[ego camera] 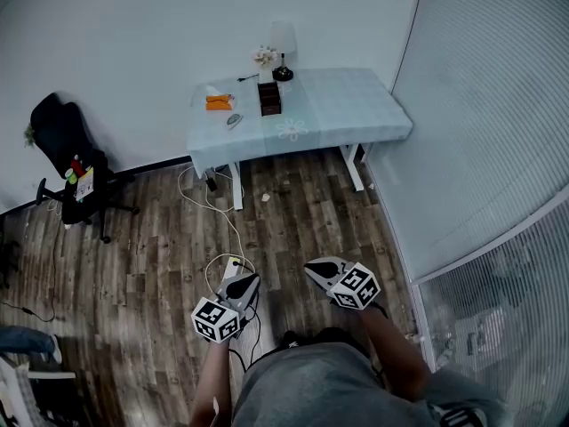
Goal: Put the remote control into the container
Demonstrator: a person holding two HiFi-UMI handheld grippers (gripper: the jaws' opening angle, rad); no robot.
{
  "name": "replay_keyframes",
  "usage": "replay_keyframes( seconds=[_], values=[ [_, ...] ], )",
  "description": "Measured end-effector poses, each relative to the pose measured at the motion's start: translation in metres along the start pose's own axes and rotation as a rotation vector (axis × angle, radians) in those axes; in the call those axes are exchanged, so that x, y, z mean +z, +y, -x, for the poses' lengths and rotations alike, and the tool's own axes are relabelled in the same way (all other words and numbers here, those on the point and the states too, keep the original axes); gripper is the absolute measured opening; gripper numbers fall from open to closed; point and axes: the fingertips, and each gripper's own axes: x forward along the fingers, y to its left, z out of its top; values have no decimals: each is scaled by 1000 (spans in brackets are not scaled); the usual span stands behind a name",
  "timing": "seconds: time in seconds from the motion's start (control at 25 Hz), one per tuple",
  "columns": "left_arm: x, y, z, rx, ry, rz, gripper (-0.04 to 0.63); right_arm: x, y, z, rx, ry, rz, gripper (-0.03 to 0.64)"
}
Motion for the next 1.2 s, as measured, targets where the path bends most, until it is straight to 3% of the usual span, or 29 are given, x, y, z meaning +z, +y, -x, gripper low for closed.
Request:
replay_keyframes(
  seconds=[0.32, 0.64, 1.2],
  values=[
    [-1, 2, -5, -21, 31, -10, 0, -1, -10, -1, -21, -21, -29, 17],
    [4, 16, -24, 8, 33, -12, 0, -5, -39, -6, -12, -13, -53, 17],
    [23, 59, -94, 55, 44, 7, 0, 8, -120, -30, 47, 25, -17, 17]
  ],
)
